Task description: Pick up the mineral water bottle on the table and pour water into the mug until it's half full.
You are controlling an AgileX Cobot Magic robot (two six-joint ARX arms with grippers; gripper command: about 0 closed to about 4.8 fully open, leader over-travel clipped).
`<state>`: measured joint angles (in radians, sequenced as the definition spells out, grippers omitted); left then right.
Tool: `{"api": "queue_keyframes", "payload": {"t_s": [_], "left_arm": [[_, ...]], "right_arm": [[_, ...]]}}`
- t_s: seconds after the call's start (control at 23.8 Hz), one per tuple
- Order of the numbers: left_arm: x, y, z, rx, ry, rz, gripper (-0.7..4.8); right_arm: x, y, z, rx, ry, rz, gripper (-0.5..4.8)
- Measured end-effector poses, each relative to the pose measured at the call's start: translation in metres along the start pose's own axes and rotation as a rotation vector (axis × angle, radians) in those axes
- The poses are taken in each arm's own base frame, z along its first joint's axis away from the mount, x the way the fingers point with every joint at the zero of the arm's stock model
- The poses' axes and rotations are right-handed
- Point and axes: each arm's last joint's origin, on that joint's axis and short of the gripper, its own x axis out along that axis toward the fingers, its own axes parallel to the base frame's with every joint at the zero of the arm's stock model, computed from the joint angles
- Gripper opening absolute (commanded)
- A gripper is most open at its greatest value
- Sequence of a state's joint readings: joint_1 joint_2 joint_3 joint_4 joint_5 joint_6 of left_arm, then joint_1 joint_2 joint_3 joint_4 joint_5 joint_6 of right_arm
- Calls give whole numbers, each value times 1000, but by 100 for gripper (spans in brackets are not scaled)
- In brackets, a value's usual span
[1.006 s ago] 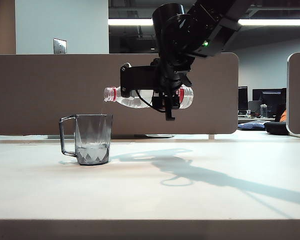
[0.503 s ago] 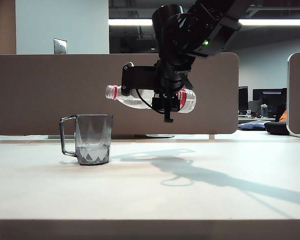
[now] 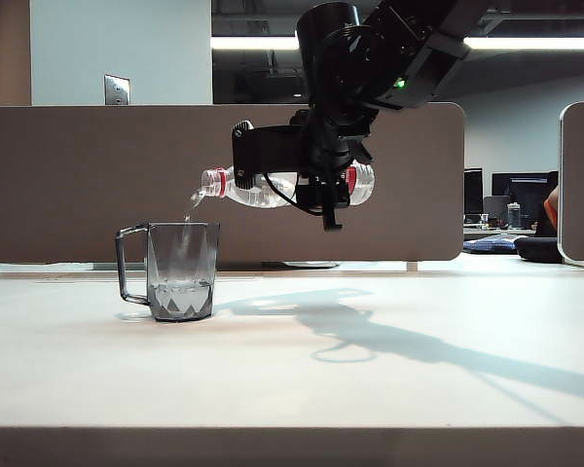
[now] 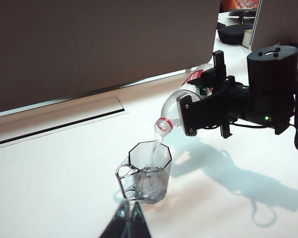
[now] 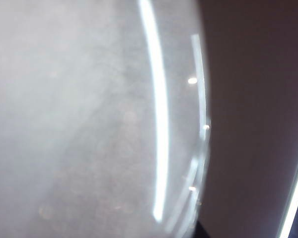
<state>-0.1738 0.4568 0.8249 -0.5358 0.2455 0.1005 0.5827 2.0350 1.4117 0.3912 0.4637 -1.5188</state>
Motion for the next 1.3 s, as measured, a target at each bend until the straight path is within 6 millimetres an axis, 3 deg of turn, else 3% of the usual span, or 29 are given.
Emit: {"api": "queue_keyframes", "payload": {"t_s": [0.75, 1.17, 1.3], "left_arm": [[0, -1, 0, 1, 3, -11, -2], [0, -1, 0, 1, 3, -11, -2], [0, -1, 0, 1, 3, -10, -2]], "right_arm": [[-2, -2, 2, 25, -7, -15, 238], [-2, 4, 1, 278, 32, 34, 243], [-5, 6, 0, 489, 51, 89, 243]]}}
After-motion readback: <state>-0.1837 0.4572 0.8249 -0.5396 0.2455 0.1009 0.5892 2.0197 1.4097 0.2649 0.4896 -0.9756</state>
